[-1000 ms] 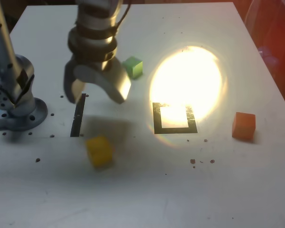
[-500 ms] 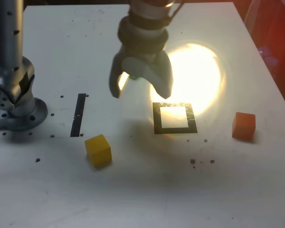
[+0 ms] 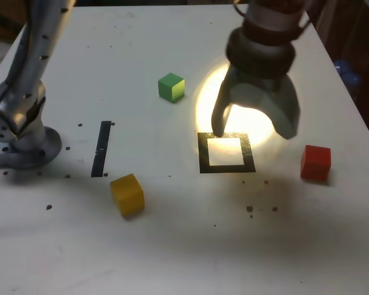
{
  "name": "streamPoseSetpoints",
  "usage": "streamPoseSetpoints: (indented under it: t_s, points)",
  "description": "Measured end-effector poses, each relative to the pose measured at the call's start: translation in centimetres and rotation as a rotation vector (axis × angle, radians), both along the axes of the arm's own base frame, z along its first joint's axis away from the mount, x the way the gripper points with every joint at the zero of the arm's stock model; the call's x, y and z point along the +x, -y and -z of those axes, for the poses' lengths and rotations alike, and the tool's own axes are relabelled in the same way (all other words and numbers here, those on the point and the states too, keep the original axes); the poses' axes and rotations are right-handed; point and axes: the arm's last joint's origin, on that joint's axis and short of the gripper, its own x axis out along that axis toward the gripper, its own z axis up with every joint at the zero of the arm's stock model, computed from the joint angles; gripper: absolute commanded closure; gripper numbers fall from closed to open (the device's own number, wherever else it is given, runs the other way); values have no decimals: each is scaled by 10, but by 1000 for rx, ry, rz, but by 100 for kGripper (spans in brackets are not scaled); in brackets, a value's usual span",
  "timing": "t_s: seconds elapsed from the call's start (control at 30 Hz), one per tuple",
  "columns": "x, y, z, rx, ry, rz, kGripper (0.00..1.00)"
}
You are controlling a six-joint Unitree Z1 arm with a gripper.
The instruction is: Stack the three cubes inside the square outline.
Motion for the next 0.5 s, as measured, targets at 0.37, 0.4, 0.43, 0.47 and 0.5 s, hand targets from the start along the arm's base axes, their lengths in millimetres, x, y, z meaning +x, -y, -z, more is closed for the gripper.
streamPoseSetpoints:
  t_s: [0.37, 0.4, 0.43, 0.47, 0.5]
  points:
    - [41, 10, 9, -13, 57, 38, 1]
    - [43, 10, 10, -14, 58, 40, 1]
    - [45, 10, 12, -15, 61, 43, 2]
    - [49, 11, 14, -16, 63, 46, 2]
    - [52, 12, 17, -18, 66, 48, 2]
